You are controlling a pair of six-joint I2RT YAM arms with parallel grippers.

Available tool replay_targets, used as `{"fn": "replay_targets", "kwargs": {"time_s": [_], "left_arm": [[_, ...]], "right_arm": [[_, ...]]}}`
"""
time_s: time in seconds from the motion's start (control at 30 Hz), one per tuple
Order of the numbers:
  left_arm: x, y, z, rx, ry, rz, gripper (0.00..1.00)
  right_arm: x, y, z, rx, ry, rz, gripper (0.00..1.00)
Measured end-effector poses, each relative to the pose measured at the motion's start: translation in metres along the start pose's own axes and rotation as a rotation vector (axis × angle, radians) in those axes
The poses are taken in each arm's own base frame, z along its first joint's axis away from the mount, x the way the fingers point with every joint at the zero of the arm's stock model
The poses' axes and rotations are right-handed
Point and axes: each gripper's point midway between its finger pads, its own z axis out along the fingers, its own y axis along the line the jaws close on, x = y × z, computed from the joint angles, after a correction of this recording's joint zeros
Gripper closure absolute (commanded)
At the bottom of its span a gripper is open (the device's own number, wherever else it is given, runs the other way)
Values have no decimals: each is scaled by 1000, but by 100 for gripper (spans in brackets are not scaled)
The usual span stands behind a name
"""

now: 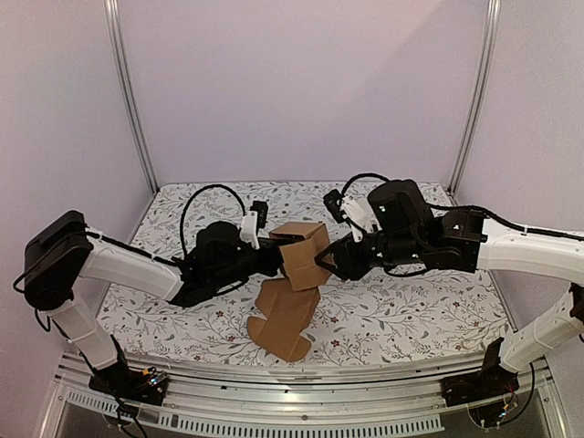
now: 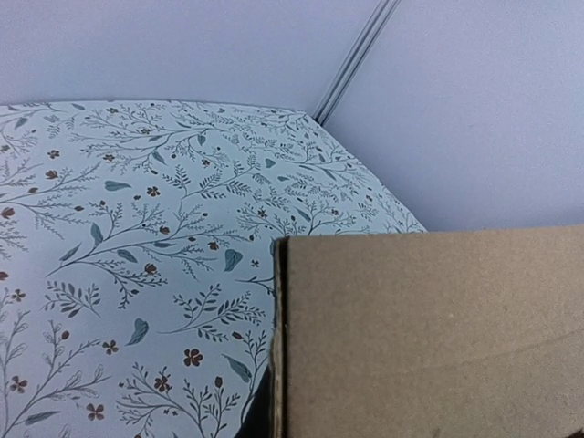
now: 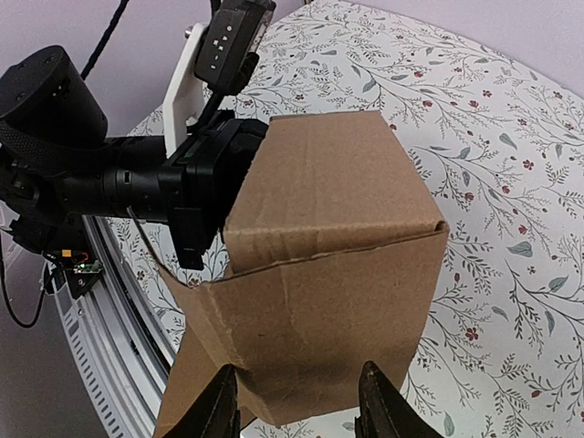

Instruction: Fold the paper box

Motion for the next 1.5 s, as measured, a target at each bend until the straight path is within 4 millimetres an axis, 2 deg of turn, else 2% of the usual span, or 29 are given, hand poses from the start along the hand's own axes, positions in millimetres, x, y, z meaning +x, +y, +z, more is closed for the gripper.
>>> {"fn": "replay_targets", "kwargs": {"time_s": [0.27, 0.7, 1.03, 1.37, 1.5], "left_arm": [[-1, -4, 1, -67, 9, 52, 100], [-2, 0, -8, -276, 19, 167, 100], [-11, 0, -13, -398, 23, 209, 100], [-6, 7, -16, -470, 46, 245, 100], [-5, 9, -17, -480, 54, 248, 93]], "right_arm": [[0, -1, 13, 70, -7, -3, 53], [7, -19, 31, 219, -19, 22, 51], [3, -31, 41, 296, -63, 58, 60], [11, -42, 56, 358, -62, 82, 74], [13, -44, 59, 374, -67, 96, 78]]}}
